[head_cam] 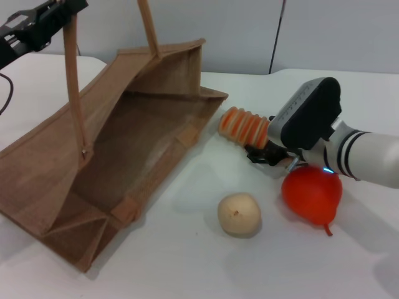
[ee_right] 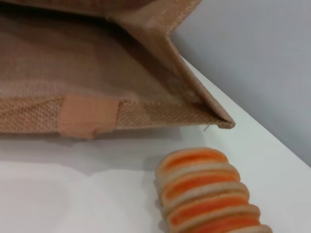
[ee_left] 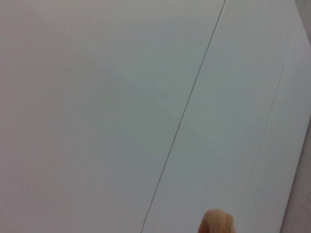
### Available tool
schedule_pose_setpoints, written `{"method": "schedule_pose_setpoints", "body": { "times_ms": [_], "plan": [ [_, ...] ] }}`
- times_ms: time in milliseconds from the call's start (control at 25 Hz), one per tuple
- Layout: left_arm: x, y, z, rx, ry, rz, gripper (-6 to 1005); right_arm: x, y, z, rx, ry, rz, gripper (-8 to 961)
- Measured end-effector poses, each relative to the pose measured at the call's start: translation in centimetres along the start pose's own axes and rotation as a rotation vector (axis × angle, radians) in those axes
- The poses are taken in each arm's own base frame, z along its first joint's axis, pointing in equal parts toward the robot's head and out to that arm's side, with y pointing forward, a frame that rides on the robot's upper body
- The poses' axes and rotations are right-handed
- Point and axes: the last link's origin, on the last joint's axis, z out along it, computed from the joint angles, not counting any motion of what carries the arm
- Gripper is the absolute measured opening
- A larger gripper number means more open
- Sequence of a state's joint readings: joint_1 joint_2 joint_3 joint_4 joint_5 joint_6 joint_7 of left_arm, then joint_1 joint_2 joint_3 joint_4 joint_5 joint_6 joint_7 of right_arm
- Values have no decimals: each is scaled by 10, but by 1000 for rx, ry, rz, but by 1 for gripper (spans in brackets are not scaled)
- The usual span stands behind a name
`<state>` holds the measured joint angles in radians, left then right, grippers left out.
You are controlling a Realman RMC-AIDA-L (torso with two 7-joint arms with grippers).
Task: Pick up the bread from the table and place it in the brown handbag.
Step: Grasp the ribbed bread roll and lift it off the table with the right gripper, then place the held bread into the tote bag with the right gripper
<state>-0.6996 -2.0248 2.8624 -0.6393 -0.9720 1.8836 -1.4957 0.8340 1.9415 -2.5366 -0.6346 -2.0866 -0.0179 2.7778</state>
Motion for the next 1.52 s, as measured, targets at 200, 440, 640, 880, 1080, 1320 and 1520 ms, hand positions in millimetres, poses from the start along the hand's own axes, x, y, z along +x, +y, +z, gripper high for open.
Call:
{"method": "schedule_pose_setpoints", "body": {
  "times_ms": [200,440,640,880,1080,1320,1520],
  "plan": [
    [0,0,0,1,0,0,127,-2,4,2,-2,0,-10,862],
    [-1,-1,-2,10,0,-1,126,-2,7,3,-9,-1,-10,763],
    [-1,-2,-3,20,-1,-2,126,-2,7,2,-3,-8,15,652],
    [-2,-3,-8,31,2,-5,127,-6,-4,-1,43,-60,84,614],
    [-2,-4,-12,43,7,-3,125,-11,-14,-14,82,-141,108,567],
    [-1,-6,-16,63,13,-1,124,-16,-21,-42,129,-213,50,523],
    [0,-8,-12,73,7,1,124,-20,-12,-58,103,-220,-47,507]
  ]
}}
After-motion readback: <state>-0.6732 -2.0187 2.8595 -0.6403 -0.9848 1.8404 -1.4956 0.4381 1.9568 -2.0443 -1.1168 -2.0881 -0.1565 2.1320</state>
